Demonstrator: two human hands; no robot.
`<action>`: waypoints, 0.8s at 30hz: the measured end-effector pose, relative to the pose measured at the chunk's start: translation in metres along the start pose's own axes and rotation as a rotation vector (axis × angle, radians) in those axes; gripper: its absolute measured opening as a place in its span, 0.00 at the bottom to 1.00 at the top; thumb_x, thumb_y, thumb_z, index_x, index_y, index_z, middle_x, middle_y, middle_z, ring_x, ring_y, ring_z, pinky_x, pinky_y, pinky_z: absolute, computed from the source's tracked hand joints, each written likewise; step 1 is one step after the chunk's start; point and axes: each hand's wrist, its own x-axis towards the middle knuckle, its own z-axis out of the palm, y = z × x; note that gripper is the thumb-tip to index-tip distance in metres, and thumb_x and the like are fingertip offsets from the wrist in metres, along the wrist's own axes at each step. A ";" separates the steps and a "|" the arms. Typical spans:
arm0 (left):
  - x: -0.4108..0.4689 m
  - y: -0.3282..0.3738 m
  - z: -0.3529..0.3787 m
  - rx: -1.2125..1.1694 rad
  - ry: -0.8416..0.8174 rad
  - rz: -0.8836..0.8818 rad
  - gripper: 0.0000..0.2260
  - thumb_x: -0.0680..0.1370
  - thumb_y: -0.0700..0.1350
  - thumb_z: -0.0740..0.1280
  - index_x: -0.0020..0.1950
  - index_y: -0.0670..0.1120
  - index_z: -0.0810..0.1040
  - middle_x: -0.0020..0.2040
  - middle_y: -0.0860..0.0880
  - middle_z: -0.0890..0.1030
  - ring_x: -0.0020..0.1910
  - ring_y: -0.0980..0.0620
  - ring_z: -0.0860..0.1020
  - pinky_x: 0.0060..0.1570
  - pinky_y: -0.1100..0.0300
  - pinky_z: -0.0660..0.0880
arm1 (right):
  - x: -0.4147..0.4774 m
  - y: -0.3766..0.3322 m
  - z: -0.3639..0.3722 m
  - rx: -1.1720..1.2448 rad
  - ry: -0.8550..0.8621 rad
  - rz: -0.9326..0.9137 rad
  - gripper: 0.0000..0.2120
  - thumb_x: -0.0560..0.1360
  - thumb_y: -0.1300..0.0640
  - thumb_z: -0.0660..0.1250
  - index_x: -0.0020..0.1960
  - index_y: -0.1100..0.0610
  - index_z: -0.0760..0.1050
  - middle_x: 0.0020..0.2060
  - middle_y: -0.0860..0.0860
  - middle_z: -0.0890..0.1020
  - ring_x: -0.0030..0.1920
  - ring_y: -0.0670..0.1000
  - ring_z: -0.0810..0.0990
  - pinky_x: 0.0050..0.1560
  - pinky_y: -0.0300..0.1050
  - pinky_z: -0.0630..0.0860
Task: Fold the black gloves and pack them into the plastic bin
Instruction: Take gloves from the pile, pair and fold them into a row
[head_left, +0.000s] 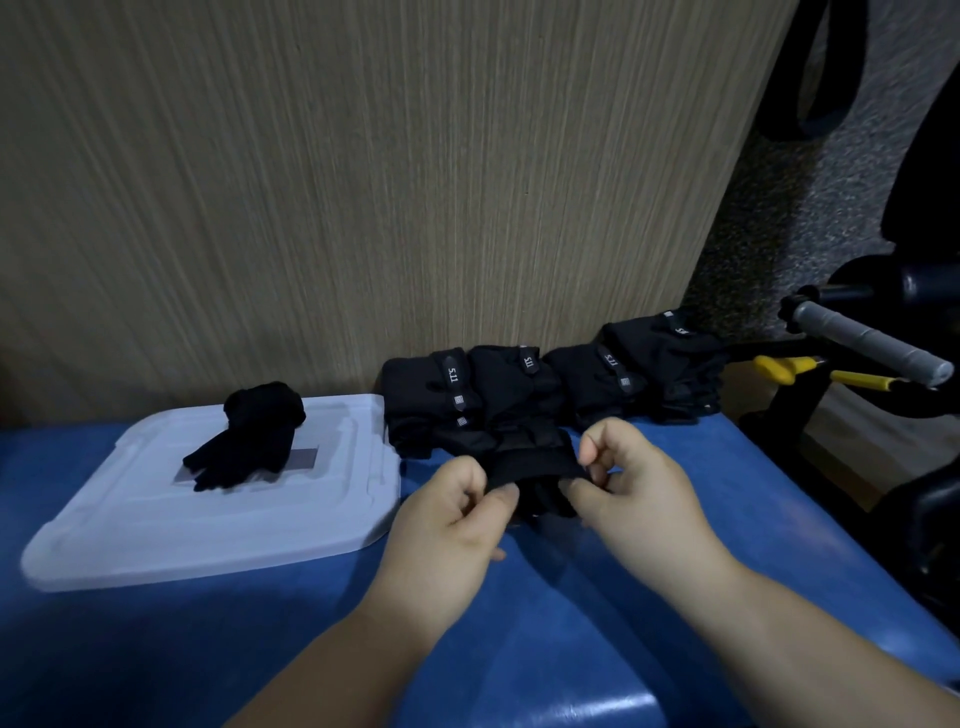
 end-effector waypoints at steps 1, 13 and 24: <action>0.000 -0.001 0.000 -0.012 -0.042 -0.019 0.17 0.76 0.49 0.67 0.30 0.51 0.64 0.27 0.53 0.71 0.31 0.59 0.77 0.42 0.59 0.77 | 0.001 0.001 -0.001 -0.010 0.017 -0.005 0.16 0.69 0.67 0.67 0.38 0.47 0.68 0.28 0.45 0.70 0.28 0.47 0.67 0.30 0.39 0.67; 0.009 -0.003 -0.006 -0.677 0.068 -0.314 0.16 0.75 0.45 0.69 0.61 0.41 0.75 0.50 0.42 0.85 0.45 0.45 0.84 0.43 0.50 0.81 | -0.006 0.002 0.000 0.069 -0.417 -0.149 0.16 0.70 0.67 0.69 0.37 0.47 0.69 0.31 0.39 0.71 0.30 0.41 0.67 0.33 0.33 0.65; 0.000 -0.002 -0.003 -0.665 -0.014 -0.273 0.14 0.78 0.40 0.65 0.63 0.49 0.73 0.53 0.46 0.84 0.52 0.46 0.83 0.49 0.49 0.80 | -0.006 -0.016 -0.001 0.568 -0.342 0.484 0.23 0.69 0.50 0.72 0.58 0.61 0.74 0.51 0.57 0.84 0.53 0.57 0.83 0.58 0.58 0.77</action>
